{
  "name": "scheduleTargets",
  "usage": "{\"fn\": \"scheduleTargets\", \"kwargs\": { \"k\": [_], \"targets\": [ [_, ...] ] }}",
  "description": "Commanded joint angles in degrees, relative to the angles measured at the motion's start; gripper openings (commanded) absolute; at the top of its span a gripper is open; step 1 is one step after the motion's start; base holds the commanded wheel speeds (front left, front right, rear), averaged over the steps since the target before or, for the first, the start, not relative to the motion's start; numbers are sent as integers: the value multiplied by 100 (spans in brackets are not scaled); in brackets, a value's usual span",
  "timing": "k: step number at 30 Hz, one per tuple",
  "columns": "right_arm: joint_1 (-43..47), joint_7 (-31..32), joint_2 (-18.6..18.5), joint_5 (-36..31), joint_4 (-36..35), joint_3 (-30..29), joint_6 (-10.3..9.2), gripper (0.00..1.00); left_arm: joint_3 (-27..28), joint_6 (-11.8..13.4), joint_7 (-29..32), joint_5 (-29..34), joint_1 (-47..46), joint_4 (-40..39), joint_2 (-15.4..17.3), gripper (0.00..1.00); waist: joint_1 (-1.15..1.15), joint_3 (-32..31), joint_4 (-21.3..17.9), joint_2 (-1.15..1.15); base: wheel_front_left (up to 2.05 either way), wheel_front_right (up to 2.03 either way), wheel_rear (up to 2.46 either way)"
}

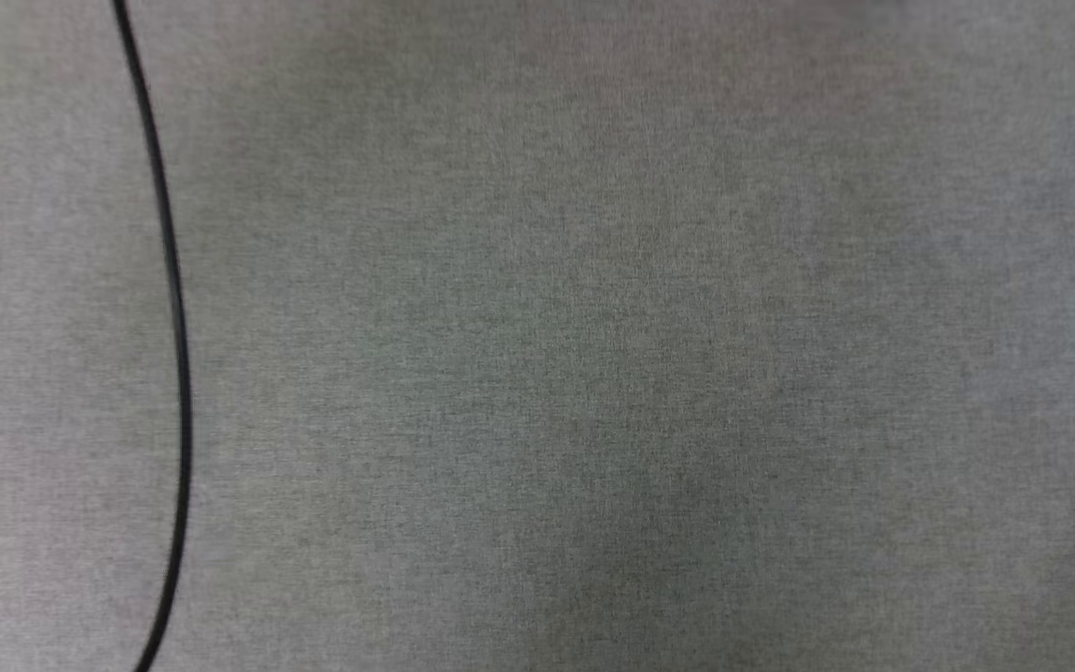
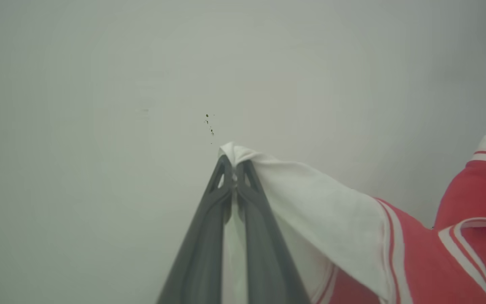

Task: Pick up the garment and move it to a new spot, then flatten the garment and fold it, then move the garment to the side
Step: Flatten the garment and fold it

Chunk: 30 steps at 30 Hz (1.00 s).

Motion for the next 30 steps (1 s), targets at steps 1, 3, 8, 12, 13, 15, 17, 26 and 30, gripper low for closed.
{"fn": "scheduleTargets", "kwargs": {
  "k": [1, 3, 8, 12, 13, 15, 17, 26, 30],
  "targets": [
    [-340, -132, 87, -75, 199, 25, -9, 0, 45, -69, -57, 27, -256, 171, 29, 0, -2, 201, -54, 0, 0, 0, 0],
    [-618, -227, 123, -139, 417, 100, -9, 0, 55, -130, -102, 52, -454, 380, 48, 0, -2, 274, -74, 0, 0, 0, 0],
    [-1088, -463, 158, -228, 902, 310, -9, 0, 84, -197, -324, 32, -619, 843, -11, 0, -2, 395, -53, 0, 0, 0, 0],
    [-964, -713, 267, -86, 1284, 474, -9, 0, 62, -272, -576, -86, -333, 1135, -105, 0, -2, 439, -25, 0, 0, 0, 0],
    [-858, -790, 289, -44, 1362, 549, -9, 0, 55, -276, -668, -105, -252, 1193, -125, 0, -2, 431, -25, 0, 0, 0, 0],
    [-661, -965, 308, 43, 1478, 659, -9, 0, -34, -332, -780, -144, -47, 1286, -155, 0, -2, 397, -11, 0, 0, 0, 0],
    [-408, -1146, 350, 159, 1554, 765, -9, 0, -109, -355, -927, -123, 222, 1359, -128, 0, -2, 318, -8, 0, 0, 0, 0],
    [1351, -1773, 247, 673, 1326, 1380, -9, 0, -244, -106, -1426, -243, 2229, 679, 181, 0, -2, -311, 37, 0, 0, 0, 0],
    [2277, -1939, 196, 760, 1014, 1452, -9, 0, -212, 191, -1496, -430, 3409, 110, 386, 0, -2, -663, 28, 0, 0, 0, 0]
  ]
}}
